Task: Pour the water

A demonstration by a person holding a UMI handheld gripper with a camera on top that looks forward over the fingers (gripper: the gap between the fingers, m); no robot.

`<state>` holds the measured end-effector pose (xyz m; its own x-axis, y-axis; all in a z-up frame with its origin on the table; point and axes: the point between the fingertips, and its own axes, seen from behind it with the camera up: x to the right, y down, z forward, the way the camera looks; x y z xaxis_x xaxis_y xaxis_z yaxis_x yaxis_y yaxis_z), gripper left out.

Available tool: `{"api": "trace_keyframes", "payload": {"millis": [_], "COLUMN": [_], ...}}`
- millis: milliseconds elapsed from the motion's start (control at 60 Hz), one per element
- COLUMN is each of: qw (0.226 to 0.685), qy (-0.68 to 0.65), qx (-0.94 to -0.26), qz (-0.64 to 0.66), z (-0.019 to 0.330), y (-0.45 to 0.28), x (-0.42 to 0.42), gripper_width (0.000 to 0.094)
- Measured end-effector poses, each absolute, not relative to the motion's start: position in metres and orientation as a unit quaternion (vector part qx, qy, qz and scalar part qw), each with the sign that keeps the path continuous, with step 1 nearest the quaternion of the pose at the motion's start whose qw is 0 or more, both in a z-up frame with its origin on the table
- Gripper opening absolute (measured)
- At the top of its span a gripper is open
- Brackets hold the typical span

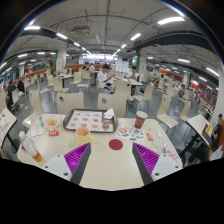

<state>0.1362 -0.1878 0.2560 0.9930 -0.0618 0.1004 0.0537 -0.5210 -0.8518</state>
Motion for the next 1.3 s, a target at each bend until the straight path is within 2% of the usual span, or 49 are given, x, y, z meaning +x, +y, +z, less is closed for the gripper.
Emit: {"api": "trace_keyframes", "payload": {"millis": [100, 267, 467, 650, 833, 967, 1200, 1300], "qw": [0.484, 0.467, 0.430, 0.417, 0.437, 0.461, 0.506, 0.510], "qy": [0.007, 0.017, 0.034, 0.038, 0.004, -0.028, -0.033, -0.030], "qx": [-0.872, -0.879, -0.897, -0.907, -0.899, -0.885, -0.859, -0.856], "qz": [-0.070, -0.096, -0.097, -0.048, 0.023, 0.055, 0.071, 0.075], "z": [0.254, 0.232, 0.167, 0.110, 0.087, 0.087, 0.090, 0.081], "y": [-0.196, -0.208, -0.249, -0.276, -0.265, -0.237, -0.171, -0.150], "x": [0.132, 0.124, 0.078, -0.029, -0.161, -0.235, -0.283, -0.291], "gripper_width": [0.0844, 0.0847, 0.0848, 0.0843, 0.0848, 0.0849, 0.0842, 0.0683]}}
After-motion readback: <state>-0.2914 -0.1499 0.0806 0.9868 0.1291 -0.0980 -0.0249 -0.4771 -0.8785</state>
